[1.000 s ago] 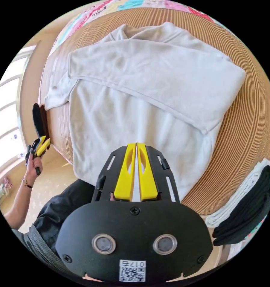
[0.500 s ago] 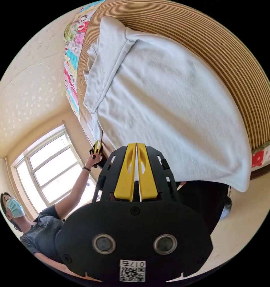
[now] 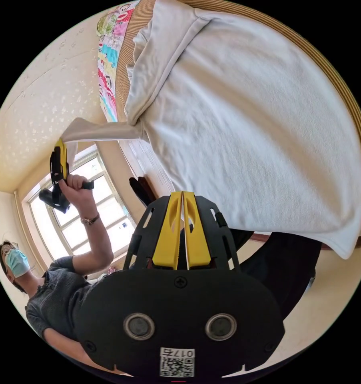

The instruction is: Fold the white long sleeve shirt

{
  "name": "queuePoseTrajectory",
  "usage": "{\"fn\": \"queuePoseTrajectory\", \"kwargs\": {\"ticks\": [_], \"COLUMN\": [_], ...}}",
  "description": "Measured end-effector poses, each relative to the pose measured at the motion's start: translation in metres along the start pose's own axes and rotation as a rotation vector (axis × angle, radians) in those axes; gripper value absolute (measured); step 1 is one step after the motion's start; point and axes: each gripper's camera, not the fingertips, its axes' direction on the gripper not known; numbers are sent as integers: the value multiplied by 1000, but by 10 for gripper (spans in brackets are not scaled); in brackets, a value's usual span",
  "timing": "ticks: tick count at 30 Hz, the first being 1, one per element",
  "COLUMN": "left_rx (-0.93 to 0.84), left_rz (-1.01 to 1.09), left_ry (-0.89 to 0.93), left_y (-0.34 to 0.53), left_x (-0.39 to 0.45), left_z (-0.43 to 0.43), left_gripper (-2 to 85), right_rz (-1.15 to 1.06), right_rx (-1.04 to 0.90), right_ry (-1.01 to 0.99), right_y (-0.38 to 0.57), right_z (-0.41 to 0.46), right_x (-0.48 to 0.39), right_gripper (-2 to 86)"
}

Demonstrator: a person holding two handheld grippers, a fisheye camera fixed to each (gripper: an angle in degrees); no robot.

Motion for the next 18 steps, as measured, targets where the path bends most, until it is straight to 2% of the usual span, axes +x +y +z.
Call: {"fn": "queuePoseTrajectory", "kwargs": {"ticks": [1,3,5,7,10,12,16,18], "left_rx": [-62,-304,-403,-461,-502,-551,-654,-705], "left_rz": [78,254,239,128,-133,-333,-562,-619], "left_ry": [23,115,129,132,190,162,108,167], "left_y": [-2,8,27,46,93,150,246,296], "left_x": [25,92,108,100,62,28,-9,-17], "left_z": [23,105,139,150,140,122,91,74], "left_gripper": [46,54,57,61,73,78,94,112], "right_rz": [-7,-18,-28,-36,-31,-25,-24,-14], "right_rx": [-13,-25,-37,-42,-54,-52,-43,-60], "right_ry": [1,-4,-18,-15,14,41,226,304], "right_y": [3,8,15,21,31,38,58,66], "right_z": [-4,-14,-35,-54,-89,-113,-170,-188], "right_x": [2,8,19,31,57,74,96,104], "right_gripper": [5,6,6,7,10,15,51,78]}}
